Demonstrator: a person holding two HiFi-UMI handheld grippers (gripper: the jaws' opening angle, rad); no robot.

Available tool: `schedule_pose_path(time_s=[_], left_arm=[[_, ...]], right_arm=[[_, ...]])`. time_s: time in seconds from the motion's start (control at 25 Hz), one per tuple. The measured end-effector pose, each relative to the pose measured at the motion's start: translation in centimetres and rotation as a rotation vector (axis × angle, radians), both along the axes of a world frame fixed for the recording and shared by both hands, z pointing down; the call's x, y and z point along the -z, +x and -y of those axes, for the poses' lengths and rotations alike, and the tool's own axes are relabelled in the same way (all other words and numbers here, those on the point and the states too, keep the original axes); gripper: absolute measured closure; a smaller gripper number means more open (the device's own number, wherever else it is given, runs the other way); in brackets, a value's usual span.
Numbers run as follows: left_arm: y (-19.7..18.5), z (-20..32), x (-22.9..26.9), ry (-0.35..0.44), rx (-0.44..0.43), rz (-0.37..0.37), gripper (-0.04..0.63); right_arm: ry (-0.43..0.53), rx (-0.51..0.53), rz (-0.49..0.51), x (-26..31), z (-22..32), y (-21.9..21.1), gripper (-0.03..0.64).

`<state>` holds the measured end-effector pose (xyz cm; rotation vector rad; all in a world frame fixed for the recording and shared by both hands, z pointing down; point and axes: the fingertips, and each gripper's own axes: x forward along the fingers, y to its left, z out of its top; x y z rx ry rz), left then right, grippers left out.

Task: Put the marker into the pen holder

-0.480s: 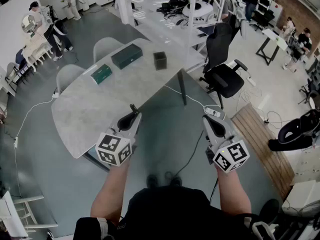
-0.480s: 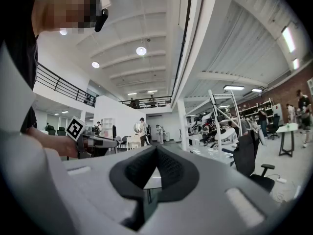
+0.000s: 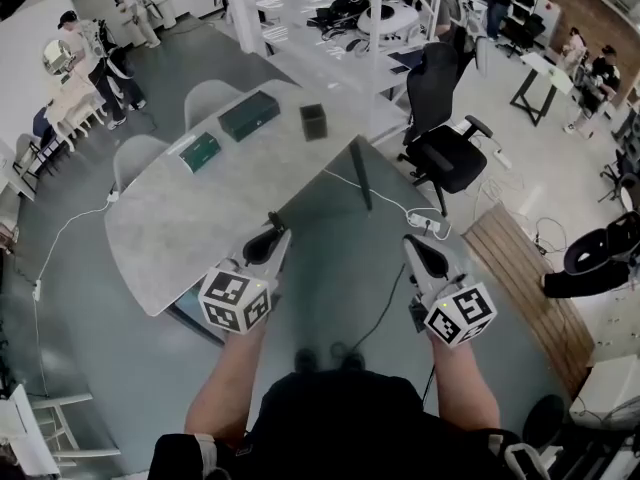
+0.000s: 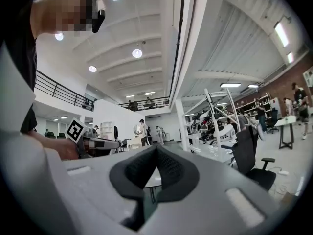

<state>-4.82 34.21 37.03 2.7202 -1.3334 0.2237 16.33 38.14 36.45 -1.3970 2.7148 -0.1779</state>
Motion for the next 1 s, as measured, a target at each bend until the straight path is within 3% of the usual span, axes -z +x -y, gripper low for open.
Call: schedule_pose_path(time_s=[0.28,0.52,0.76,1.0], left_arm=[[1.7,-1.3,-0.3,-0.005,0.023,0.012,0.546],[1.9,-1.0,-0.9,-0.017,0.037,0.006,0.546],[2.3,2.0,-1.5,-0.012,0.023,-0.01,0.546],[1.4,6.9,-0.3,-0.004,-0.021,-0.086,0.546]], right_arm=[[0.001,0.087,-0.024,-0.3,-2.0,0.1,0.614],[-0.008,0.086,0.008,-1.0,-2.2,1.1,0.614],[-0.033,0.093,0.015,-2.3,1.0,1.0,0.614],[-0.042,0.099,-0.009,-2.2,5.9,-1.5,0.614]])
